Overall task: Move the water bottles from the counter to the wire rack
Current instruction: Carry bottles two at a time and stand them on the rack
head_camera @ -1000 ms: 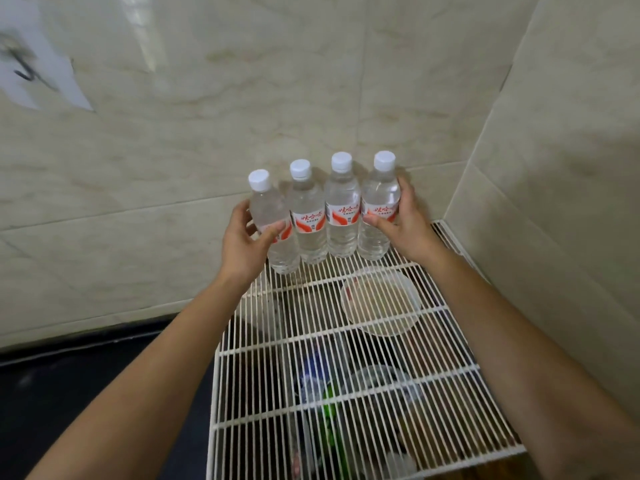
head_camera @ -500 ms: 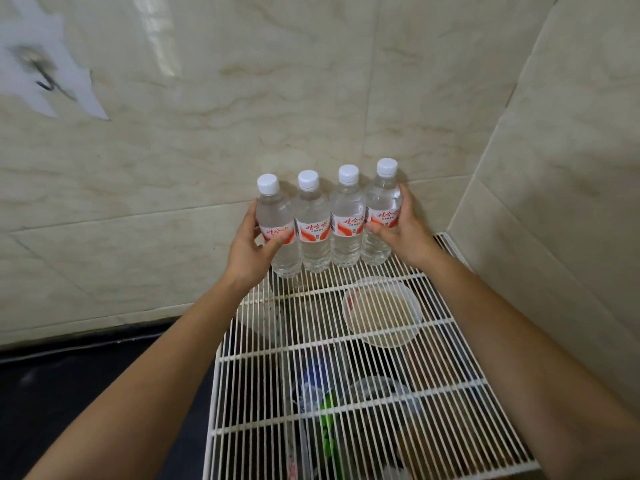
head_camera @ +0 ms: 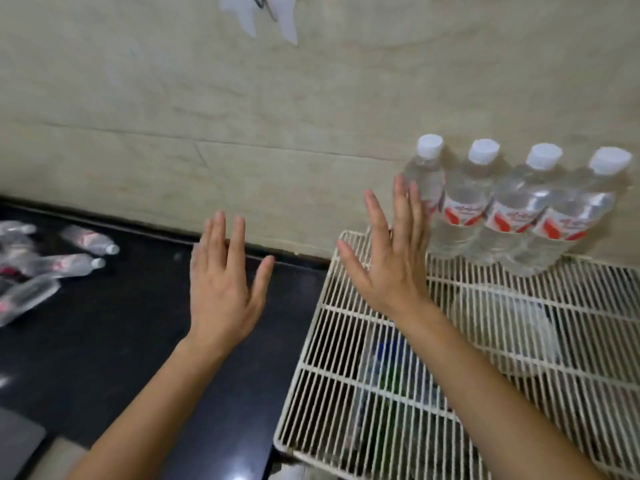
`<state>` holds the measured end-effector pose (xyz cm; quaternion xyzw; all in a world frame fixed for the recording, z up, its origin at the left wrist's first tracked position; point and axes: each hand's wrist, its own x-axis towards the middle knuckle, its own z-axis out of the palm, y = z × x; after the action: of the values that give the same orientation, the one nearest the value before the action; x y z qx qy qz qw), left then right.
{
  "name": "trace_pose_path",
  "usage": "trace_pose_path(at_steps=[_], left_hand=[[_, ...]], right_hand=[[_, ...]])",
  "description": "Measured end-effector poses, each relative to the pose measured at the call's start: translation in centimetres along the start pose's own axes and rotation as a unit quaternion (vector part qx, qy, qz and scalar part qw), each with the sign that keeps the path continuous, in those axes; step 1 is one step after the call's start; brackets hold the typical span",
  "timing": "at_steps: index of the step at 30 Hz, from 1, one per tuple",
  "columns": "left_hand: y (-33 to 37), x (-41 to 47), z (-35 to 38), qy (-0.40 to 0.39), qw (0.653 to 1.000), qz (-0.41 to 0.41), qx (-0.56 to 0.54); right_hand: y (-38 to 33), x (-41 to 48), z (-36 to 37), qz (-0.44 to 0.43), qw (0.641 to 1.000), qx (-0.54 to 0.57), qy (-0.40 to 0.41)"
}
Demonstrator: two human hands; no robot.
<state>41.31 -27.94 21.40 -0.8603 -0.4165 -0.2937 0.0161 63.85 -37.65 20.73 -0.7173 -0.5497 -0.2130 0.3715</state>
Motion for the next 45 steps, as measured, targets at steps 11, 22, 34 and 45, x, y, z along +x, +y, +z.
trace_pose_path(at_steps=[11, 22, 34, 45], left_hand=[[-20.4, -5.4, -7.7, 0.044, 0.983, -0.141, 0.109], [-50.4, -11.0, -13.9, 0.004, 0.979, -0.188, 0.078], [-70.9, -12.6, -20.2, -0.023, 0.961, -0.268, 0.057], [-86.9, -9.2, -12.3, -0.212, 0.943, -0.241, 0.084]], right_hand=[[-18.9, 1.4, 13.3, -0.063, 0.984, 0.09, -0.141], [-46.4, 0.6, 30.4, -0.071, 0.973, 0.073, -0.208], [-63.9, 3.8, 42.1, -0.154, 0.947, 0.076, -0.271], [-70.9, 4.1, 60.2, -0.166, 0.892, 0.047, -0.417]])
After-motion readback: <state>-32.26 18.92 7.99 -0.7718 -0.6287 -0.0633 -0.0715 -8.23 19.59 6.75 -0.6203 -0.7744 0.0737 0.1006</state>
